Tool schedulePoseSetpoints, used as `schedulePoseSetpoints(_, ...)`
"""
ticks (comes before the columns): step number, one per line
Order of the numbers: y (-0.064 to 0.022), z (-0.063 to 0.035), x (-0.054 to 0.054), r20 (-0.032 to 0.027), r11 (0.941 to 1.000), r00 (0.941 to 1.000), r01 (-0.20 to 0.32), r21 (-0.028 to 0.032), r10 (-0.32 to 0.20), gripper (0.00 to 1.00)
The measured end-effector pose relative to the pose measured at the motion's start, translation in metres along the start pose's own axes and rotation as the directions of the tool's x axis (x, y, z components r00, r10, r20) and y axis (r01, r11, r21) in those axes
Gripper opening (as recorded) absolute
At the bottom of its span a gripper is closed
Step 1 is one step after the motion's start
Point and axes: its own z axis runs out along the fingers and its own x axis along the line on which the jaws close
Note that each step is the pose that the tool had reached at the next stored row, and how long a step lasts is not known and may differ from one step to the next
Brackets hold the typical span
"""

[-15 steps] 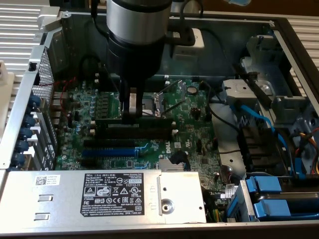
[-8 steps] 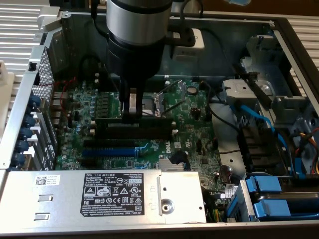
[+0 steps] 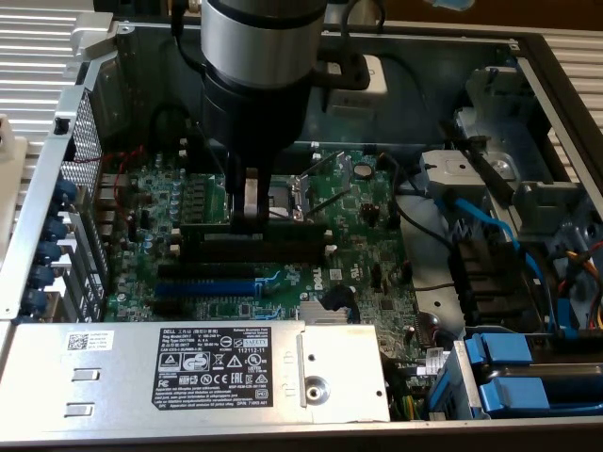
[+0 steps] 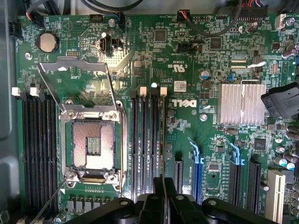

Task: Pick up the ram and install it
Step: 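Insert the ram into the slot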

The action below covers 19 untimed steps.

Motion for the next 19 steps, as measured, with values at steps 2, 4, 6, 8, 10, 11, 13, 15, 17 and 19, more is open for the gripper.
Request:
schedulePoseSetpoints(2, 0.0000, 0.0000, -0.0003, 0.0000, 1.0000, 1.0000, 0.000, 0.0000, 0.000, 0.12)
schedulePoseSetpoints(4, 0.0000, 0.0000, -0.0004, 0.0001, 1.0000, 1.0000, 0.000, 0.0000, 0.000, 0.12)
schedulePoseSetpoints(6, 0.0000, -0.0001, -0.0007, 0.0001, 1.0000, 1.0000, 0.000, 0.0000, 0.000, 0.12)
schedulePoseSetpoints(8, 0.0000, -0.0001, -0.0007, 0.0001, 1.0000, 1.0000, 0.000, 0.0001, 0.000, 0.12)
schedulePoseSetpoints(10, 0.0000, 0.0000, -0.0007, 0.0000, 1.0000, 1.0000, 0.000, 0.0000, 0.000, 0.12)
schedulePoseSetpoints(11, 0.0000, 0.0000, -0.0007, 0.0001, 1.0000, 1.0000, 0.000, 0.0000, 0.000, 0.12)
schedulePoseSetpoints(13, 0.0000, 0.0000, -0.0007, 0.0001, 1.0000, 1.0000, 0.000, 0.0001, 0.000, 0.12)
schedulePoseSetpoints(15, 0.0000, 0.0002, -0.0007, -0.0001, 1.0000, 1.0000, 0.000, 0.0000, 0.000, 0.12)
schedulePoseSetpoints(17, 0.0000, 0.0002, -0.0008, -0.0001, 1.0000, 1.0000, -0.001, -0.0003, 0.001, 0.12)
schedulePoseSetpoints(19, 0.0000, 0.0006, -0.0008, -0.0001, 1.0000, 1.0000, -0.001, -0.0004, 0.001, 0.12)
